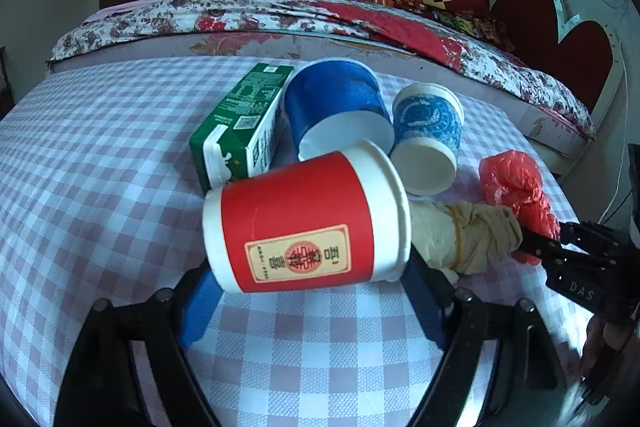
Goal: Collect trash
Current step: 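Grasp the red paper cup with the left tool while the right tool grasps the red plastic bag, then carry red cup and red bag over the bin and open both tools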
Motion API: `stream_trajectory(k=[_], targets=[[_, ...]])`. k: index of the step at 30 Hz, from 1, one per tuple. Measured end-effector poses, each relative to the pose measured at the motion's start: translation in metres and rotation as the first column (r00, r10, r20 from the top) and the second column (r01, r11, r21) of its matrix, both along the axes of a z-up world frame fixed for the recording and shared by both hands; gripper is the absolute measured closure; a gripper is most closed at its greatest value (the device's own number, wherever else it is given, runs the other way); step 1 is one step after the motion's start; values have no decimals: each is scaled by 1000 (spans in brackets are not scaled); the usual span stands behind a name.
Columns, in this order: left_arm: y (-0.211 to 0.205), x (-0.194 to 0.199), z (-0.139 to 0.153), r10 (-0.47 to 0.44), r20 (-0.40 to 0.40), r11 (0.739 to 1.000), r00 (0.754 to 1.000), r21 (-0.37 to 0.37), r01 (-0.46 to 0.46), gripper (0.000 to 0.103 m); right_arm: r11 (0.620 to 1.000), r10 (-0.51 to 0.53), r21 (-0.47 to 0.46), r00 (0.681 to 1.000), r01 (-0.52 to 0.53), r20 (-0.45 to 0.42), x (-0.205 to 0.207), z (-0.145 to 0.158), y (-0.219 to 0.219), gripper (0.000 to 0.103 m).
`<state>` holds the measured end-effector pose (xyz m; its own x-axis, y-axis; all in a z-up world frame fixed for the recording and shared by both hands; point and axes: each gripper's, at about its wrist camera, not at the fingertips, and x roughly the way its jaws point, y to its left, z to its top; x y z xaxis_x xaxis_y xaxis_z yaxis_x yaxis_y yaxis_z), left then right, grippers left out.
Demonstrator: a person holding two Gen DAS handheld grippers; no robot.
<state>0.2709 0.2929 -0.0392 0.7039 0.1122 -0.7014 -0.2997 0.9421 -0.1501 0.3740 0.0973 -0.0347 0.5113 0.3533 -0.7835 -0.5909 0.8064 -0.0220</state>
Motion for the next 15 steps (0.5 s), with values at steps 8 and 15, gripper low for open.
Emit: stream_trajectory(k=[8, 15], targets=[[-17, -25, 11, -46, 37, 995, 998, 87, 43, 20, 997, -43, 59, 999, 42, 18, -16, 10, -33, 73], [-36, -41, 21, -65, 64, 990, 996, 128, 56, 20, 995, -68, 79, 997, 65, 45, -45, 25, -63, 73]])
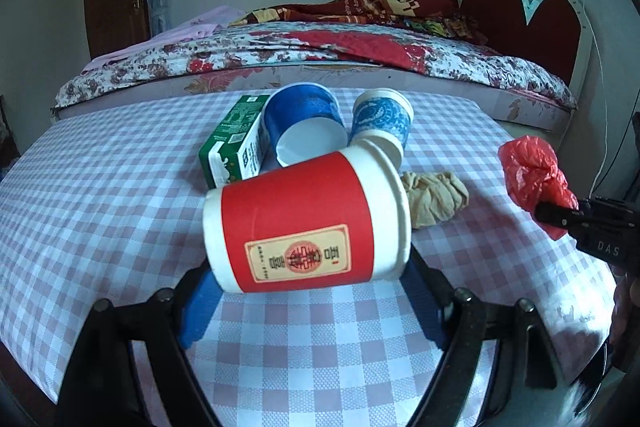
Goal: Collect trash
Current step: 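Carry red cup and red bag over the bin and open both tools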
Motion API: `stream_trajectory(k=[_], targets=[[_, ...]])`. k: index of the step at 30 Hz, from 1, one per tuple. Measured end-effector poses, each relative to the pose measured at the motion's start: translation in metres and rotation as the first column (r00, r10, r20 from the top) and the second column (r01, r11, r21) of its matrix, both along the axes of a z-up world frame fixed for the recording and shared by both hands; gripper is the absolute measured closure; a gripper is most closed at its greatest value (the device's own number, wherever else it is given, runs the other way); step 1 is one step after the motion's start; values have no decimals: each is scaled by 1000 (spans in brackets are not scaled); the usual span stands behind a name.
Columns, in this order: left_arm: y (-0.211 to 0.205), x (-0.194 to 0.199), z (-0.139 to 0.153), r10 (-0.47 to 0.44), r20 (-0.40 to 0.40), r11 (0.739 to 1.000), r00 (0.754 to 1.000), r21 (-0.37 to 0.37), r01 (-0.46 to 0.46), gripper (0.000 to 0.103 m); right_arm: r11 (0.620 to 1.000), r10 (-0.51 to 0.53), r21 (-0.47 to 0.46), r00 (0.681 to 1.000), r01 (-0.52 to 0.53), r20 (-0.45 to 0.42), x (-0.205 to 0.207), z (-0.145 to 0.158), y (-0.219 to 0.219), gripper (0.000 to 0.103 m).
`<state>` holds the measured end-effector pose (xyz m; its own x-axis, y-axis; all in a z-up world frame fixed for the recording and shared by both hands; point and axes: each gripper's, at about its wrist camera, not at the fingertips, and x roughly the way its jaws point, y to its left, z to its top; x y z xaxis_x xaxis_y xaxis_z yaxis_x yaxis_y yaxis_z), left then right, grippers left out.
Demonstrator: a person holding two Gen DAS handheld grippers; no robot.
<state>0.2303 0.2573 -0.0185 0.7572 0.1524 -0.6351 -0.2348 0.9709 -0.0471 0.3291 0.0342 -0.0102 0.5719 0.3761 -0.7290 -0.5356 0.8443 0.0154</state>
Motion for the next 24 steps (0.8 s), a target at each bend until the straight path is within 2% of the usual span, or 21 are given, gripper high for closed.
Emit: stream_trajectory(k=[16, 24], targets=[[-51, -39, 25, -64, 53, 998, 997, 4, 64, 20, 999, -26, 41, 997, 23, 76, -69, 39, -54, 73], [-82, -55, 32, -118, 68, 993, 991, 21, 116, 20, 996, -60, 72, 994, 53, 94, -96, 47, -84, 73]])
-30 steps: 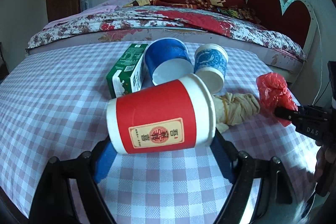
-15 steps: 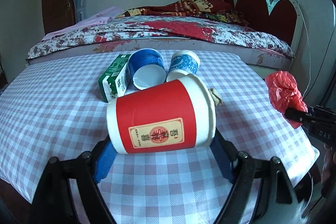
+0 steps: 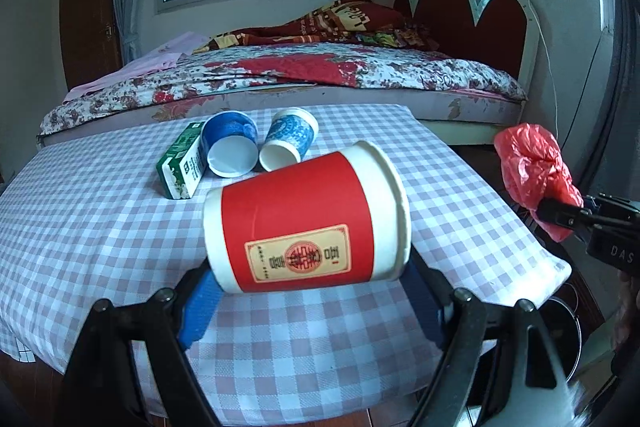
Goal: Collect trash
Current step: 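Carry red cup and red bag over the bin and open both tools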
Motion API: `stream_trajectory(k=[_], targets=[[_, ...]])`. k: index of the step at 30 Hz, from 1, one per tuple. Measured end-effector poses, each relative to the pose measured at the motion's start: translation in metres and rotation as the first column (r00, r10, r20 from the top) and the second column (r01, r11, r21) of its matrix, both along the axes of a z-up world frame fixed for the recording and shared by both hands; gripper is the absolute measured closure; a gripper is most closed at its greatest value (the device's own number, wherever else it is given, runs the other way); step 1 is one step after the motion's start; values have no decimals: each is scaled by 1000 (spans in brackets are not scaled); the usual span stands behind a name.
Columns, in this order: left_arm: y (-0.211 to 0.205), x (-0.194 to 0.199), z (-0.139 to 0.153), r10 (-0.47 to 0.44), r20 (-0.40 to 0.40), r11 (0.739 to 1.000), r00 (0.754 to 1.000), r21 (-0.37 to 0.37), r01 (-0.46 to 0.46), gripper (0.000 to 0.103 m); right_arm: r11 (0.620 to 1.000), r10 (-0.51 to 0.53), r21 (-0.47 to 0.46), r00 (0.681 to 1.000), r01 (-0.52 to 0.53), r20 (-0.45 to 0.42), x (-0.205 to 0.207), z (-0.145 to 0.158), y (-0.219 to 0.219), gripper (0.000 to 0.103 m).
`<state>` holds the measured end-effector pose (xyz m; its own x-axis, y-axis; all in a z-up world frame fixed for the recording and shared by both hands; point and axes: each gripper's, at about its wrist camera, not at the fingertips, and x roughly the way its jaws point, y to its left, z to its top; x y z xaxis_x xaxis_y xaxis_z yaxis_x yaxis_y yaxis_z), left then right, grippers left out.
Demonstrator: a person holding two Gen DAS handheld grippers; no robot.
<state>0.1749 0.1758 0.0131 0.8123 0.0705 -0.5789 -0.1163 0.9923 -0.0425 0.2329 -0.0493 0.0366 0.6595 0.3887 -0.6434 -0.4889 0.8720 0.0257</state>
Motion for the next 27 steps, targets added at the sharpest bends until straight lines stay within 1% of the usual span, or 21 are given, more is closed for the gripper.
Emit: stream_trajectory(k=[7, 12, 22, 27], targets=[[-41, -8, 6, -73, 18, 997, 997, 12, 73, 20, 1000, -23, -9, 1000, 23, 12, -21, 1, -26, 73], [-74, -9, 6, -142, 16, 990, 990, 25, 142, 20, 997, -72, -21, 997, 72, 2, -27, -3, -55, 73], [-133, -14, 7, -261, 8, 964, 965, 60, 260, 20, 986, -168, -14, 986, 167, -8, -39, -6, -109, 73], [-162, -19, 4, -318, 0, 946, 948, 66, 318, 20, 979, -204, -21, 979, 204, -18, -46, -11, -134, 73]])
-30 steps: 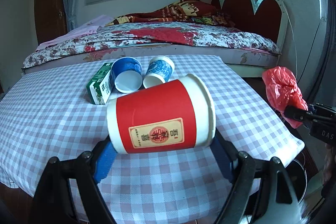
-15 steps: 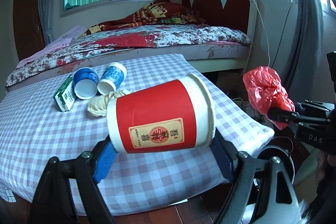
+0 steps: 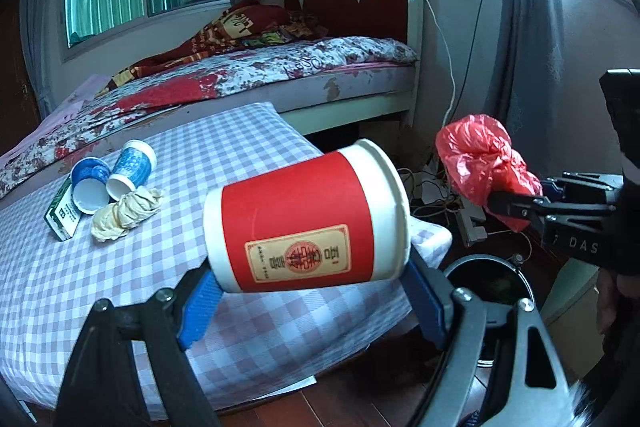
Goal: Collect trash
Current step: 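Carry red cup and red bag over the bin and open both tools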
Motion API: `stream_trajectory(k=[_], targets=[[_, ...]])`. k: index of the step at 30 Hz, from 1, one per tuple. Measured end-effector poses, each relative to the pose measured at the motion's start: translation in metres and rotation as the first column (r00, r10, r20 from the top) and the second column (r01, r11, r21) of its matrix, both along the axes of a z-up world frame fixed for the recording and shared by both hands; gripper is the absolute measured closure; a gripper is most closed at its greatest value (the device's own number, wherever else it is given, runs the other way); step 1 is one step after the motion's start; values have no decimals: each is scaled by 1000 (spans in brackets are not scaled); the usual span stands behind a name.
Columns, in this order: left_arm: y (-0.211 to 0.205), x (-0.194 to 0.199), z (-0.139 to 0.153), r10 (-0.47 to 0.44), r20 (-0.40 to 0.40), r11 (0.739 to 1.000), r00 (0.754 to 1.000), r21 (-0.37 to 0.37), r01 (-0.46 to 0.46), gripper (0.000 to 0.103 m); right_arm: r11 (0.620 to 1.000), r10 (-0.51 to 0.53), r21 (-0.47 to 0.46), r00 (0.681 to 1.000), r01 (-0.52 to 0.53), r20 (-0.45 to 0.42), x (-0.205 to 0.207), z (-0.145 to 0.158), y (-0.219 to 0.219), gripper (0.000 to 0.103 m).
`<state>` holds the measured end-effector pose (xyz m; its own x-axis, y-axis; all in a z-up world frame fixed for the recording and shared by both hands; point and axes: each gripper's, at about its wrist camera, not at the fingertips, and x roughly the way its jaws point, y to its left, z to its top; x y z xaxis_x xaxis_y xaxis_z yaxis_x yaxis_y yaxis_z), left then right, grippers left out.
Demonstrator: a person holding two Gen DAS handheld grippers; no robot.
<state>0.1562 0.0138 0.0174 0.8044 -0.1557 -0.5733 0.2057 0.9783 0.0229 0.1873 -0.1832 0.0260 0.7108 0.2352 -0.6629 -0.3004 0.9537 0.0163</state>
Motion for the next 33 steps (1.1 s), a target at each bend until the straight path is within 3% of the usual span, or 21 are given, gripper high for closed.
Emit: stream_trajectory(k=[12, 33], targets=[[-70, -9, -14, -160, -40, 987, 986, 4, 160, 20, 994, -105, -25, 994, 104, -45, -20, -21, -61, 73], [-156, -6, -72, -357, -200, 932, 913, -9, 362, 20, 970, -241, -74, 948, 231, -209, -48, -89, -153, 73]])
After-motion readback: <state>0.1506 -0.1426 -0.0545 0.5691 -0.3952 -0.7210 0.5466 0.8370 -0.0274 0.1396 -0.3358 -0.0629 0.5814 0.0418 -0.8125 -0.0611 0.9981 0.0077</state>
